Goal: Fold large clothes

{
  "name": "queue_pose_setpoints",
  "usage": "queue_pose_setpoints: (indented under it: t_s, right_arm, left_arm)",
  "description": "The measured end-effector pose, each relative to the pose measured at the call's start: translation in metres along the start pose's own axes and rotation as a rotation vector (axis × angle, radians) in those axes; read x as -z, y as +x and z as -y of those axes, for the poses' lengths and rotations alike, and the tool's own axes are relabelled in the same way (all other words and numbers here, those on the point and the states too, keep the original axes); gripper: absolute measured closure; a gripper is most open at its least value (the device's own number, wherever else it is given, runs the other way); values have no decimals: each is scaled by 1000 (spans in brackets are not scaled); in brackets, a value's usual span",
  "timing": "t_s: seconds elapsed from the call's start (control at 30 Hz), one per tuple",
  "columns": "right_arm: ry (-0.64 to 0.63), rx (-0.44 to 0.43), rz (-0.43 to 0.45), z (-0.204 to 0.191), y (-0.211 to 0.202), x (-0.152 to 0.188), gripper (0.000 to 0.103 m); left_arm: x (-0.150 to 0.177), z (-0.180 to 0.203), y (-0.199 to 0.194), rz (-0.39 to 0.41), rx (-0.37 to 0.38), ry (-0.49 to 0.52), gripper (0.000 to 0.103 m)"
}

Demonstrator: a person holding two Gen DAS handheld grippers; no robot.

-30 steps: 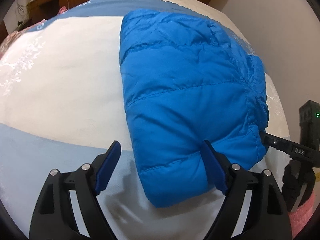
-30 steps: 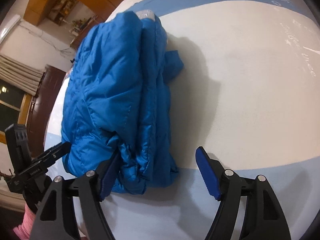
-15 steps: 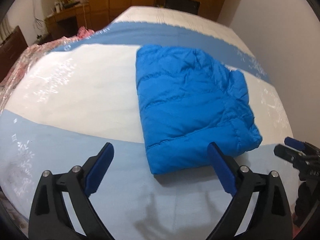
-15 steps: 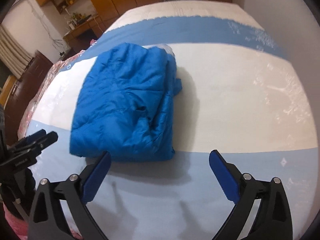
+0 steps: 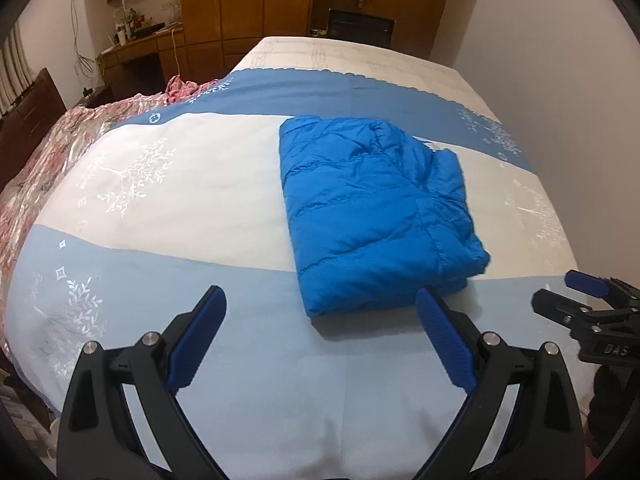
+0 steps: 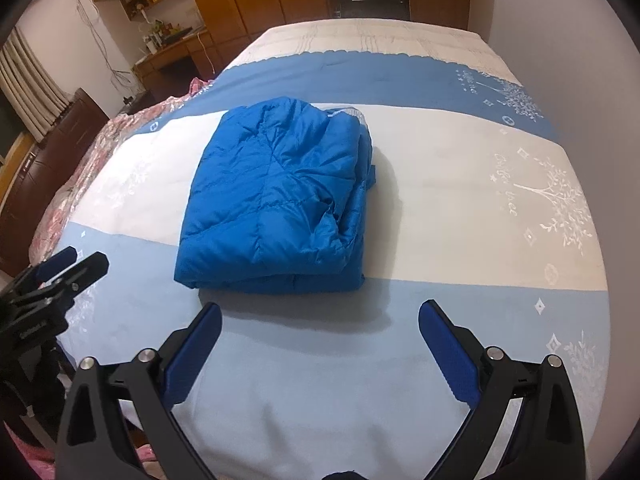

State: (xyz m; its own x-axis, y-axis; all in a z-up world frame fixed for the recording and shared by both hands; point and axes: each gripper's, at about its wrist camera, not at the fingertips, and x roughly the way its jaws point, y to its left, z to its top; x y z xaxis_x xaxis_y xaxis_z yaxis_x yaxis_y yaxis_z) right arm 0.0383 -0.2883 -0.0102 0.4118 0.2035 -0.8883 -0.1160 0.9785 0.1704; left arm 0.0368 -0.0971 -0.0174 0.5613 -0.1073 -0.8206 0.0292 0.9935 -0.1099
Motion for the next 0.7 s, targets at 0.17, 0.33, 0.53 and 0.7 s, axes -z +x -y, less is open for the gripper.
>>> queue_pose_setpoints:
  t_s: [0.17, 0.33, 0.53, 0.7]
  right_arm:
    - [-5, -6, 5, -5, -8, 3, 4]
    - [-12, -1, 0, -8, -10, 5, 4]
    - [-7, 0, -4, -8, -10, 6, 4]
    - [-11, 3, -6, -10, -9, 7, 4]
  left_arm:
    - [4, 0, -9, 0, 5, 3, 8]
    - [9, 0, -10, -14, -5, 8, 8]
    - [12, 0, -11, -20, -11, 15, 8]
    - [13, -2, -12, -21, -12, 15, 8]
